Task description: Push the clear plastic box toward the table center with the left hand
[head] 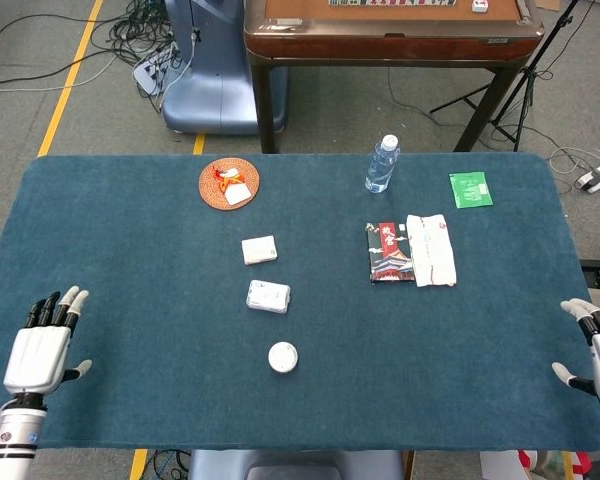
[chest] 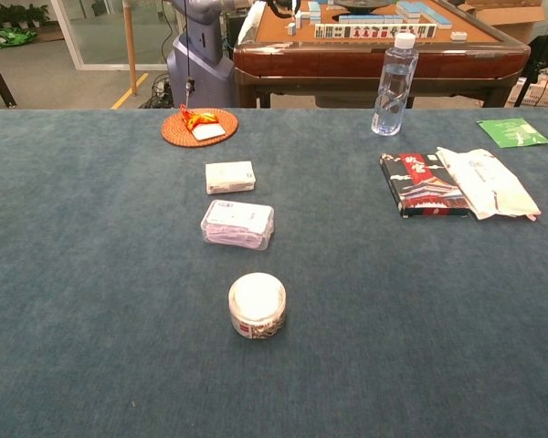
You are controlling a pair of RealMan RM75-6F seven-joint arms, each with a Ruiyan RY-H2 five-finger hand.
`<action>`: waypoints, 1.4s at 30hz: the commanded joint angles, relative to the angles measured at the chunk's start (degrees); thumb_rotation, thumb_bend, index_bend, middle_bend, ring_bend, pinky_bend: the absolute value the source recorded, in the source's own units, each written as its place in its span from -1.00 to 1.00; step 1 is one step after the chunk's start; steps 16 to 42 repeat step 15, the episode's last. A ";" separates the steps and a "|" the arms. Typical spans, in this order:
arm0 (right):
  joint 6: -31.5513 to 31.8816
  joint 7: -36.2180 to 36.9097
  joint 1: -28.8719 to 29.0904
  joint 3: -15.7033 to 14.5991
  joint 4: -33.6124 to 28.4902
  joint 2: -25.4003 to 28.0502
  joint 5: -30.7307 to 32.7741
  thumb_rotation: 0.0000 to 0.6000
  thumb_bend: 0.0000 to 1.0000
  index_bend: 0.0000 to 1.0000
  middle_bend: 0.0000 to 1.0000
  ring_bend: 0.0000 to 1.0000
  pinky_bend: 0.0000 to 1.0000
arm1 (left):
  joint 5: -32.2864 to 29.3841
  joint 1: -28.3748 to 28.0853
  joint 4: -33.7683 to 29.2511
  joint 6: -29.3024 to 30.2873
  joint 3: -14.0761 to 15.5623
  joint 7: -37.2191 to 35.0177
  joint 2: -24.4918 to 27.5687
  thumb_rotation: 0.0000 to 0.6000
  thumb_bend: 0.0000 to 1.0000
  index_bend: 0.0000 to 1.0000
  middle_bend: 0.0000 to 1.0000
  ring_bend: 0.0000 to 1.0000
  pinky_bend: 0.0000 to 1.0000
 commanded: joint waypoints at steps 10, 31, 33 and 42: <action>-0.23 -0.66 0.20 -0.18 0.04 -0.28 -0.12 1.00 -1.00 -0.56 -0.54 -0.57 -0.36 | 6.35 5.21 6.79 4.80 -1.40 -6.19 -0.06 1.00 -0.97 -1.00 -1.00 -1.00 -0.81; -1.90 -0.71 0.87 0.02 0.42 -0.32 1.45 1.00 -1.00 -0.56 -0.54 -0.57 -0.36 | 6.37 5.49 6.96 3.24 -2.31 -6.19 -0.26 1.00 -0.97 -1.00 -1.00 -1.00 -0.81; -1.90 -0.71 0.87 0.02 0.42 -0.32 1.45 1.00 -1.00 -0.56 -0.54 -0.57 -0.36 | 6.37 5.49 6.96 3.24 -2.31 -6.19 -0.26 1.00 -0.97 -1.00 -1.00 -1.00 -0.81; -1.90 -0.71 0.87 0.02 0.42 -0.32 1.45 1.00 -1.00 -0.56 -0.54 -0.57 -0.36 | 6.37 5.49 6.96 3.24 -2.31 -6.19 -0.26 1.00 -0.97 -1.00 -1.00 -1.00 -0.81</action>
